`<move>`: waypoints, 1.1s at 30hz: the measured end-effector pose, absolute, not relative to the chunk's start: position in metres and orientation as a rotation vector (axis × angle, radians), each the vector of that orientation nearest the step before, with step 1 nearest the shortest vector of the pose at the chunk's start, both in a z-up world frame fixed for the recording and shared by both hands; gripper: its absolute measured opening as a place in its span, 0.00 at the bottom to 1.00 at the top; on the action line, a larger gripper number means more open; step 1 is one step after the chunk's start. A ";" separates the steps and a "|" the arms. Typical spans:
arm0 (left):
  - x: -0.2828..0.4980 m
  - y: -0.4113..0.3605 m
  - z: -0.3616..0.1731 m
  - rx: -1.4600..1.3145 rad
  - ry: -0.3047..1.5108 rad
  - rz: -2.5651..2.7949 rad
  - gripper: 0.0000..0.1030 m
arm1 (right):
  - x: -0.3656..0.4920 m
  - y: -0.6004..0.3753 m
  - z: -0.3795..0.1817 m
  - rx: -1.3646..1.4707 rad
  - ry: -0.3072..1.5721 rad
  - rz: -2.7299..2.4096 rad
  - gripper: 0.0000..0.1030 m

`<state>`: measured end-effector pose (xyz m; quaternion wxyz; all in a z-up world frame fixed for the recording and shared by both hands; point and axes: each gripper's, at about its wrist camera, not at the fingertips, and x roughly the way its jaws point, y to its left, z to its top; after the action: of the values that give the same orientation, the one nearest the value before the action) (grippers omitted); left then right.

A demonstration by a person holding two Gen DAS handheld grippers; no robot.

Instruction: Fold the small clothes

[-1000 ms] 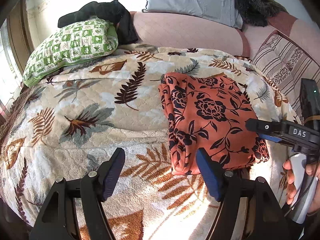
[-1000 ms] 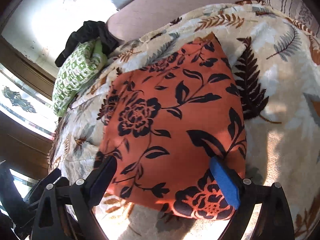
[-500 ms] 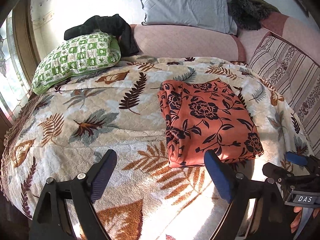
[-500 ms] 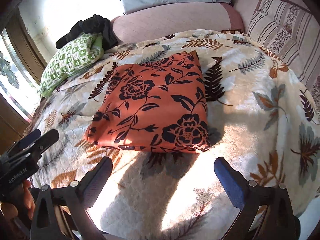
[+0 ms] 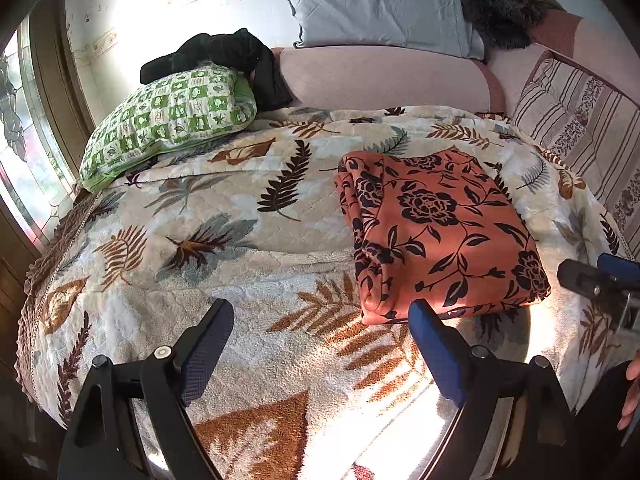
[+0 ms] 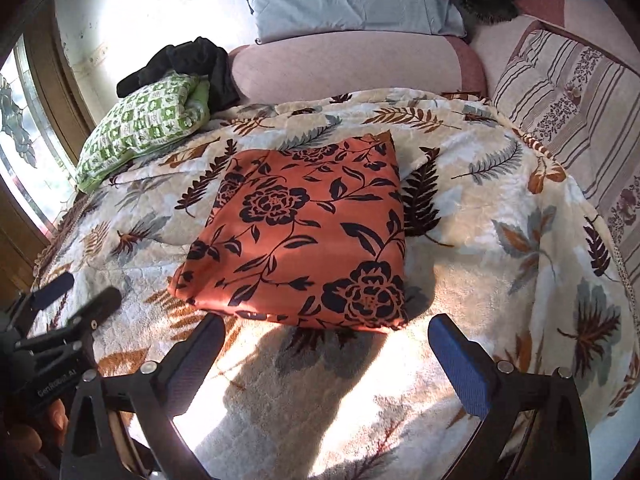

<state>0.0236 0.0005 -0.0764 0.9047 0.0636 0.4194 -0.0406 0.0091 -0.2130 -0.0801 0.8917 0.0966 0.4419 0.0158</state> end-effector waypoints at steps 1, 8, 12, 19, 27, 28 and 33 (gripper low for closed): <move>0.031 0.002 -0.078 0.110 0.880 -0.094 0.87 | 0.016 -0.219 -0.080 0.230 0.918 0.031 1.00; 0.128 -0.001 -0.085 -0.202 0.996 -0.344 0.86 | 0.020 -0.247 -0.100 0.373 0.936 0.038 1.00; 0.185 -0.027 -0.098 -0.184 1.035 -0.371 0.82 | 0.017 -0.259 -0.118 0.428 0.962 0.031 0.99; 0.228 -0.032 -0.156 -0.140 1.195 -0.288 0.15 | 0.021 -0.279 -0.129 0.478 0.958 0.022 0.99; 0.219 -0.014 -0.154 -0.194 1.145 -0.266 0.13 | 0.037 -0.290 -0.131 0.530 0.945 0.041 0.99; 0.217 -0.014 -0.148 -0.202 1.135 -0.273 0.16 | 0.040 -0.288 -0.127 0.530 0.935 0.050 1.00; 0.183 -0.010 -0.124 -0.220 1.087 -0.288 0.30 | 0.057 -0.279 -0.106 0.576 0.883 0.144 1.00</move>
<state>0.1829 -0.0098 -0.1241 0.8404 -0.1040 0.5142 -0.1363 0.0573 -0.2788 -0.1058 0.8618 0.2747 0.4208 0.0686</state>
